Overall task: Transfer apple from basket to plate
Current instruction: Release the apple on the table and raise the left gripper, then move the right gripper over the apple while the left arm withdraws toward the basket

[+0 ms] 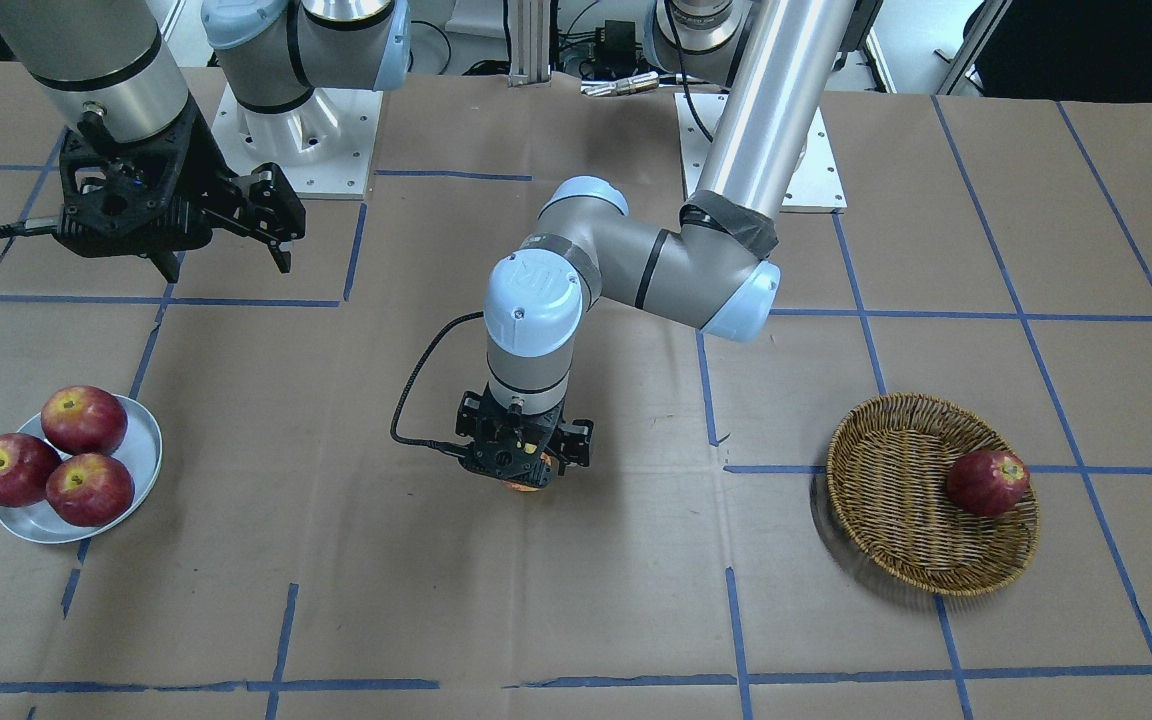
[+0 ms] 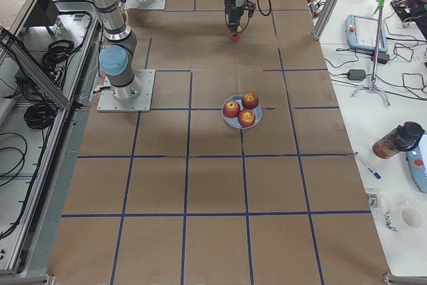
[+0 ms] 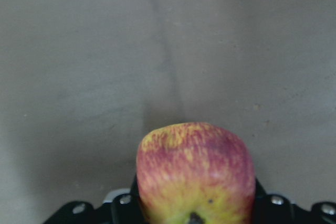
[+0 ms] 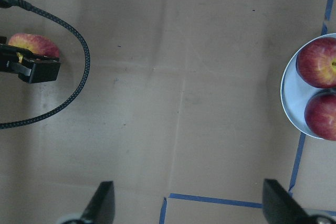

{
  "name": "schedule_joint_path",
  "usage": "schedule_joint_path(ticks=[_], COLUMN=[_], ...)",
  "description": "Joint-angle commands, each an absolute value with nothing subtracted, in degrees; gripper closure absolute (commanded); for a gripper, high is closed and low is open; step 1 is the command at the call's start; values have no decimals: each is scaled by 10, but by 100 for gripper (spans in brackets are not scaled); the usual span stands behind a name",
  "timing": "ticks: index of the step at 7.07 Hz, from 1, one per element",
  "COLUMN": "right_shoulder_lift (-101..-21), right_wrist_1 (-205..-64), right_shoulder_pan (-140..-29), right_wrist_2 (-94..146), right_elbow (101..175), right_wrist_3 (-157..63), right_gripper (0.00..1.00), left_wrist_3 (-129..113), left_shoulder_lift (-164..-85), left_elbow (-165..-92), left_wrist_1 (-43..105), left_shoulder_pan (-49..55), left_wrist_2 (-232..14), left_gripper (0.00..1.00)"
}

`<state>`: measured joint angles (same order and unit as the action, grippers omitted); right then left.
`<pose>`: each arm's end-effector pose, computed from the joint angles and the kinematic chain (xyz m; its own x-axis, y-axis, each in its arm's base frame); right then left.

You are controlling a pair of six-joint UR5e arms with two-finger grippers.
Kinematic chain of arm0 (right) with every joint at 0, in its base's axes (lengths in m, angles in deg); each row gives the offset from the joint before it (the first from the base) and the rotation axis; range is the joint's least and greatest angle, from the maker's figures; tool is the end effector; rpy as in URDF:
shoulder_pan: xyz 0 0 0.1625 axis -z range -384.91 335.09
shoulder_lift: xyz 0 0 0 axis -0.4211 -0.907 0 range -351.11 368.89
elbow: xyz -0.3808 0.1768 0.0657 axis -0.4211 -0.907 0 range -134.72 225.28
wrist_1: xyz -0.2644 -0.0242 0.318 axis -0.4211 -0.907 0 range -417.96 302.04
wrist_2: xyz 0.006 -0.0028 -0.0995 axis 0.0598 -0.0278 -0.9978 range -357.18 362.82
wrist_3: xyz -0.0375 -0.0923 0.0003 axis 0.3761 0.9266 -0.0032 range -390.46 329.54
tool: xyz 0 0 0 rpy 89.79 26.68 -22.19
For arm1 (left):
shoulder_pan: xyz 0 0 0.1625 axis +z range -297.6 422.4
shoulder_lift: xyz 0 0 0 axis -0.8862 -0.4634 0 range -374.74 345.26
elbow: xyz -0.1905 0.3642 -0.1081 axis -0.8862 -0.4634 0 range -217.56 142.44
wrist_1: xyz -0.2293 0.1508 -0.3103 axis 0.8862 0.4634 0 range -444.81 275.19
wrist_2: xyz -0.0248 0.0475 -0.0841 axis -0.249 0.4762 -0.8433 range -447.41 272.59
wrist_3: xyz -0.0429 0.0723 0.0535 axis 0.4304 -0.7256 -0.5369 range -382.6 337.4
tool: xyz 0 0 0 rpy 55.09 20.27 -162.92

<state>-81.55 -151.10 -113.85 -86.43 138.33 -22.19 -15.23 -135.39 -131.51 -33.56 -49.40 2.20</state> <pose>0.1256 -0.4916 0.4708 -0.9920 -0.1257 -0.0117 -0.1256 0.9920 -0.0112 -0.3644 -0.5502 0.2132 -0.9681 0.2499 0.0160 0.2482 0.9661 -0.0710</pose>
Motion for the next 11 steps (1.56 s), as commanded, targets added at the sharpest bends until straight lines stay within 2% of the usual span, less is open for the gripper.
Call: schedule_joint_path(ticks=[1, 4, 6, 8, 11], right_shoulder_lift=[-815, -812, -756, -672, -571], right_wrist_1=[-1511, -1522, -1544, -1628, -1750], right_shoulder_pan=[-1139, -1146, -1190, -1285, -1355], right_wrist_2=[-863, -864, -858, -864, -865], right_elbow=[1384, 1380, 1356, 1343, 1348], right_wrist_3=[-221, -236, -345, -419, -509], right_gripper=[0, 0, 0, 0, 0], left_wrist_3=[-159, -201, -203, -202, -202], left_shoulder_lift=[-1280, -1135, -1057, -1016, -991], left_elbow=[-1313, -1316, -1326, -1320, -1308], left_wrist_1=[-293, -113, -34, 21, 73], left_shoulder_pan=[-444, -343, -306, -302, -300], left_wrist_2=[22, 22, 22, 22, 21], left_gripper=[1, 1, 1, 1, 1])
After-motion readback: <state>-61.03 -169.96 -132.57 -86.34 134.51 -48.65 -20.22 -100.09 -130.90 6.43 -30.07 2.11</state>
